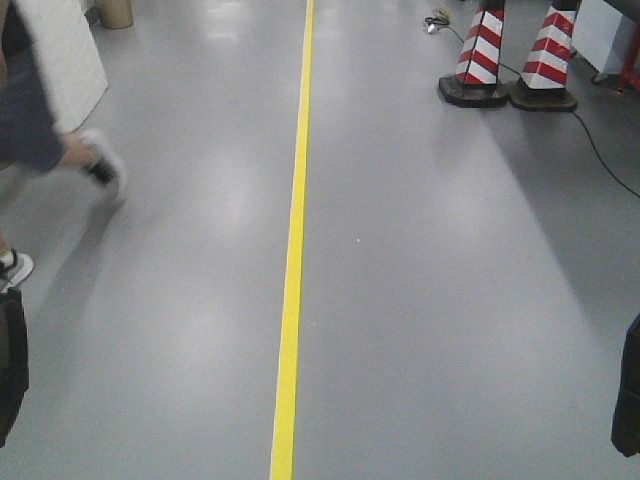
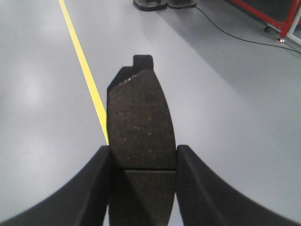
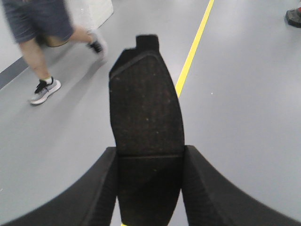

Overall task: Move and align brake pads A on conveyor
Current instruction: 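Drive along the yellow floor line holding both brake pads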

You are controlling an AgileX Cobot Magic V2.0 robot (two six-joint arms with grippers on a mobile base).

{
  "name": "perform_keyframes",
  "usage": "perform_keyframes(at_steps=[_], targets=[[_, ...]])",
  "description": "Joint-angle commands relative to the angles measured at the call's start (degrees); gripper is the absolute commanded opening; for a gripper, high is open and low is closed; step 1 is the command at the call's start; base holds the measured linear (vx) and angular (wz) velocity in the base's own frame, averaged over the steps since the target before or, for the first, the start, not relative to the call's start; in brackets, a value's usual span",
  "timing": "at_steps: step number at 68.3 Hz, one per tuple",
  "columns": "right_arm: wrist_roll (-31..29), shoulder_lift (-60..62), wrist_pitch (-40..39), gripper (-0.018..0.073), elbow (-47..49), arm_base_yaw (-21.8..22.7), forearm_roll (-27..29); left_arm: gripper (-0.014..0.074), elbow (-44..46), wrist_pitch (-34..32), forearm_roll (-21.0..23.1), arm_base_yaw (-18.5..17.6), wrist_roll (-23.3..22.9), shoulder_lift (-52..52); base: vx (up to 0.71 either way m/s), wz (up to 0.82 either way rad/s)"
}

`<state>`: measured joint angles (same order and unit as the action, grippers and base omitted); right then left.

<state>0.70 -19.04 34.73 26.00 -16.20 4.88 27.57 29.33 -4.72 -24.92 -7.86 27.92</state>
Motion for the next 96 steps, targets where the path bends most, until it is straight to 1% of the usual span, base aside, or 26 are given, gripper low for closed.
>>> perform_keyframes(at_steps=[1, 96], targets=[[-0.70, -0.51, -5.58, -0.0004, 1.63, 0.16, -0.06, -0.0006, 1.58, -5.56, -0.04, -0.22, -0.06, 0.21, 0.74, 0.02], [-0.70, -0.51, -5.58, -0.0004, 1.63, 0.16, -0.06, -0.0006, 1.58, -5.56, -0.05, -0.22, -0.06, 0.21, 0.76, -0.03]])
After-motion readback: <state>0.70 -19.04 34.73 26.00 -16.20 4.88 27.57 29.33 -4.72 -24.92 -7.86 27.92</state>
